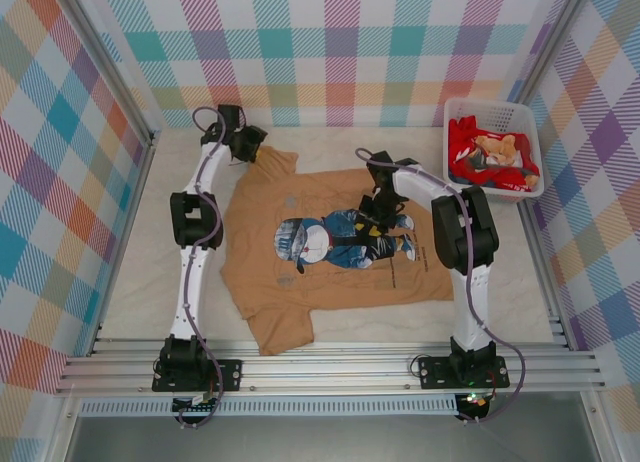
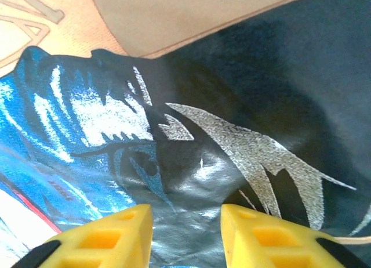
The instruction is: Fold and stack the t-shirts
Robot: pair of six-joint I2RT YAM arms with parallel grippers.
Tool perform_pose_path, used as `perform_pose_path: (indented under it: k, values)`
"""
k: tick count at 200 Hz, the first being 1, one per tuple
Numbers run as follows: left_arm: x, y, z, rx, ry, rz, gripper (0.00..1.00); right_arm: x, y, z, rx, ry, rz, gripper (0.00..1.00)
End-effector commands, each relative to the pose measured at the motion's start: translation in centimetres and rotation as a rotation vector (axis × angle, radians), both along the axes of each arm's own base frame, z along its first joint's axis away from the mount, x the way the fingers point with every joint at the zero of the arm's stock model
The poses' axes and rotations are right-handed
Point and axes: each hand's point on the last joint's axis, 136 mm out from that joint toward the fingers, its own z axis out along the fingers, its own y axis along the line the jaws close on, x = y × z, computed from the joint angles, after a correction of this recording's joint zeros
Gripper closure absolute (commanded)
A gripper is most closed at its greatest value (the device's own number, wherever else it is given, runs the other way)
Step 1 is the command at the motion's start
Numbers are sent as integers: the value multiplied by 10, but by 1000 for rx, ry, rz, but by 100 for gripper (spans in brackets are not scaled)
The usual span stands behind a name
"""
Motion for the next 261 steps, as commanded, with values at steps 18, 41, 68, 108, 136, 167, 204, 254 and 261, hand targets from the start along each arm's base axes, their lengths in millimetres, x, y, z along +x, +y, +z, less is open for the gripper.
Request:
perform_pose_path:
  k: [18, 41, 68, 108, 136, 167, 204, 254, 261]
  values:
    - [-101, -21, 69, 129, 150, -53, 53, 19, -10, 56, 6, -160, -23, 57]
    - [-149, -25, 40, 112, 283, -56, 59, 25, -26, 70, 11, -197, -74, 55]
    - [-175, -24, 3, 106, 398, -72, 62, 41, -50, 55, 4, -176, -132, 59]
    - [-156, -12, -35, 148, 443, -57, 64, 71, -71, 23, -6, -117, -174, 63]
    - [-127, -6, -47, 163, 430, -68, 65, 82, -70, 3, -11, -59, -174, 63]
    - [-88, 3, -63, 135, 375, -66, 65, 93, -59, -19, 32, -10, -213, 63]
    - [-30, 17, -66, 23, 202, -4, 63, 119, -39, -33, 137, 2, -242, 62]
    - [45, 32, -12, -144, -145, 77, 51, 162, -11, -10, 301, -55, -218, 56]
    - [49, 33, 4, -133, -186, 70, 49, 169, -6, 4, 328, -99, -197, 55]
